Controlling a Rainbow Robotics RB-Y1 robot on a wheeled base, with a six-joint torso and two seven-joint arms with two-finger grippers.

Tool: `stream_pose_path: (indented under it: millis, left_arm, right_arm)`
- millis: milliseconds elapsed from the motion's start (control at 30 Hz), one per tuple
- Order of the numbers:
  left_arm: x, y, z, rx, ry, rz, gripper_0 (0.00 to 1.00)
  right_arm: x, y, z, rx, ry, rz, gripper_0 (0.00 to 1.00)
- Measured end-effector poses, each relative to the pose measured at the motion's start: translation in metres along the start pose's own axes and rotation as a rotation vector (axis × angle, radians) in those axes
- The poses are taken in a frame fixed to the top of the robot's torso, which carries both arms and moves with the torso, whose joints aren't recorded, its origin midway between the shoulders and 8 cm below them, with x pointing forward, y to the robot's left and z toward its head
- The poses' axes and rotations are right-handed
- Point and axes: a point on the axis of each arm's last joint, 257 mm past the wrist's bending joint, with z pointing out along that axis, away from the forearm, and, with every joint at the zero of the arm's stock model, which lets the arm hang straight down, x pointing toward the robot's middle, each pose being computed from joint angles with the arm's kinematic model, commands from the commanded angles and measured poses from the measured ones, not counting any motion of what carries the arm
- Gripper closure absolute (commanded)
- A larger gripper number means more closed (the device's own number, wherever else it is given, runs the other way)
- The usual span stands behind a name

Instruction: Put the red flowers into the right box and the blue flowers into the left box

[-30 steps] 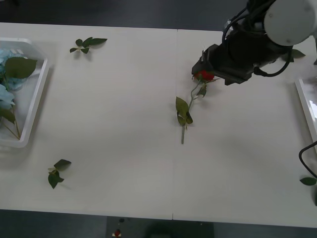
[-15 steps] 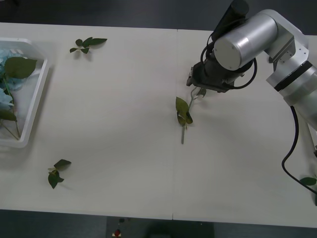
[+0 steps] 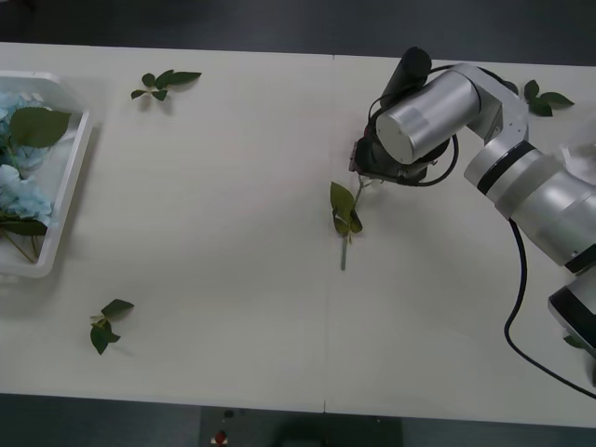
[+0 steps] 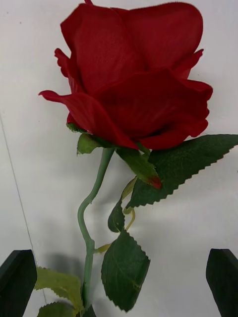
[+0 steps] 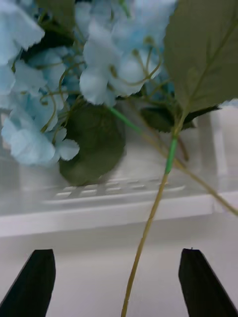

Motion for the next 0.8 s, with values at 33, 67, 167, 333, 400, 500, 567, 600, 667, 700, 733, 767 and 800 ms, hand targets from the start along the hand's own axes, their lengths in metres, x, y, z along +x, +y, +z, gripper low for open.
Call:
stream_pose_path:
  millis: [33, 67, 167, 333, 400, 500, 567, 600, 667, 700, 733, 767, 800]
  left_arm:
    - [-0.003, -0.002, -0.001, 0.018, -0.02, 0.01, 0.13]
    - [-0.005, -0.006, -0.002, 0.038, -0.033, 0.026, 0.11]
    - [-0.013, -0.02, -0.007, 0.107, -0.068, 0.028, 0.09]
    - [-0.058, -0.047, -0.027, 0.212, -0.172, 0.013, 0.09]
    - [-0.08, -0.062, -0.033, 0.245, -0.219, 0.031, 0.09]
    - [-0.107, -0.096, -0.039, 0.322, -0.28, 0.053, 0.08]
    - [-0.121, -0.119, -0.042, 0.366, -0.318, 0.071, 0.09]
    - [-0.128, -0.13, -0.042, 0.384, -0.338, 0.082, 0.09]
    - [-0.144, -0.153, -0.043, 0.417, -0.387, 0.099, 0.09]
    - [-0.154, -0.163, -0.044, 0.431, -0.415, 0.105, 0.09]
    - [-0.162, -0.173, -0.043, 0.442, -0.441, 0.109, 0.09]
    - [-0.169, -0.184, -0.042, 0.453, -0.464, 0.113, 0.09]
    - [-0.176, -0.194, -0.039, 0.46, -0.485, 0.115, 0.09]
  right_arm:
    - [0.0, 0.0, 0.003, 0.001, -0.005, 0.001, 0.0]
    - [-0.001, 0.0, 0.005, 0.002, -0.011, 0.003, 0.0]
    - [-0.001, -0.001, 0.014, 0.009, -0.024, 0.006, 0.0]
    - [0.001, -0.003, 0.025, 0.025, -0.039, 0.004, 0.0]
    - [0.002, -0.003, 0.027, 0.033, -0.04, 0.0, 0.0]
    - [0.0, 0.0, 0.03, 0.028, -0.065, -0.028, 0.0]
    - [0.003, 0.002, 0.033, 0.033, -0.071, -0.056, 0.0]
    - [0.006, 0.001, 0.034, 0.038, -0.069, -0.067, 0.0]
    - [0.01, -0.001, 0.037, 0.048, -0.065, -0.078, 0.0]
    - [0.011, -0.003, 0.038, 0.052, -0.063, -0.078, 0.0]
    - [0.011, -0.005, 0.039, 0.056, -0.061, -0.075, 0.0]
    - [0.011, -0.007, 0.039, 0.06, -0.06, -0.071, 0.0]
    - [0.01, -0.009, 0.04, 0.062, -0.062, -0.067, 0.0]
